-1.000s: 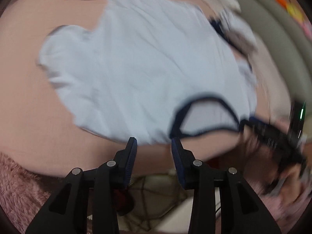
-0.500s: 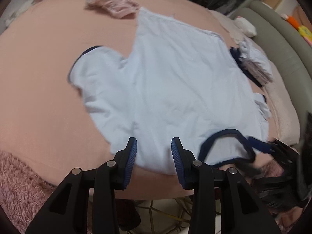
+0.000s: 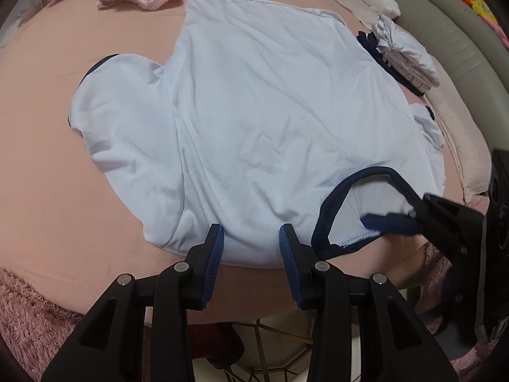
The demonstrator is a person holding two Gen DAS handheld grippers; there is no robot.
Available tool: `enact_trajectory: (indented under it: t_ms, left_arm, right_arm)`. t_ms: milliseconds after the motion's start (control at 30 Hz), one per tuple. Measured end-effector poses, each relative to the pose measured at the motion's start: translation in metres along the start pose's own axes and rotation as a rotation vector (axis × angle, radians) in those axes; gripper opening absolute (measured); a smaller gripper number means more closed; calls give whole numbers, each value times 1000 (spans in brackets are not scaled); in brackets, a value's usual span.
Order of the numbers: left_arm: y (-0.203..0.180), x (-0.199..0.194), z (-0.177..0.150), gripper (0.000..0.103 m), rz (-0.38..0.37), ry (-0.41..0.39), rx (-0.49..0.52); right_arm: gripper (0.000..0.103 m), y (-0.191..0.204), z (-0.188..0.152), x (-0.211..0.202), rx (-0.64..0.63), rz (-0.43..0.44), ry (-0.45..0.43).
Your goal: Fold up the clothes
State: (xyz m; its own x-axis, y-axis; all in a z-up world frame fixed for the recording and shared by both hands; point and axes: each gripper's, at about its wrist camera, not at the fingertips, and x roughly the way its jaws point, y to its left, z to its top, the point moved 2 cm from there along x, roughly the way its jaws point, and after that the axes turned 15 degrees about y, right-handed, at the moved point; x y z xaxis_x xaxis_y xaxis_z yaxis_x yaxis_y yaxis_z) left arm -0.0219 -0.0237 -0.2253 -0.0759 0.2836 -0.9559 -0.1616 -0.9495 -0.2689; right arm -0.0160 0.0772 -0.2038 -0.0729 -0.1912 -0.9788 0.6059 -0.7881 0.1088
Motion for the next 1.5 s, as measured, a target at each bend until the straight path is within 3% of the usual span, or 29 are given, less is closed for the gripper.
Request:
enact_trajectory:
  t_ms: [133, 233, 300, 400, 467, 633, 767, 900, 967, 1033, 1067, 1200, 1367, 1500]
  left_arm:
    - [-6, -12, -2, 39, -32, -54, 37]
    - [-15, 1, -1, 39, 14, -5, 68]
    - [-17, 6, -2, 39, 27, 15, 81]
    - [-9, 7, -6, 43, -48, 42, 60]
    - [-4, 7, -9, 43, -86, 49, 44]
    - [-14, 13, -11, 47, -48, 63, 81]
    - [-24, 1, -11, 49, -57, 11, 102]
    - [-36, -19, 2, 49, -56, -105, 98]
    - [-48, -22, 14, 49, 1, -151, 125]
    - [-60, -15, 23, 49, 56, -152, 172]
    - [-64, -9, 27, 49, 76, -141, 191]
    - [-57, 32, 28, 50, 147, 2, 180]
    - [-50, 30, 16, 52, 138, 22, 181]
    - [-46, 24, 14, 52, 105, -12, 157]
  right_arm:
    - [69, -22, -6, -21, 141, 99, -83]
    - [69, -36, 1, -29, 211, -21, -153]
    - [69, -35, 9, -17, 180, -120, -120]
    - [69, -20, 14, 11, 80, -111, -66]
    - [70, -10, 13, 15, 27, -145, -85]
    - [70, -14, 0, 10, 14, -35, -45]
    - [69, -42, -22, -14, 138, 3, -63]
    - [69, -97, -48, -54, 395, -20, -192]
    - [69, -130, -62, -60, 562, -114, -195]
    - [69, -160, -79, -54, 690, -232, -132]
    - [69, -169, -84, -49, 729, -243, -106]
    - [66, -163, -93, -37, 749, -201, -34]
    - [67, -132, -104, -33, 695, -263, 19]
    - [64, -130, -113, -41, 727, -225, -27]
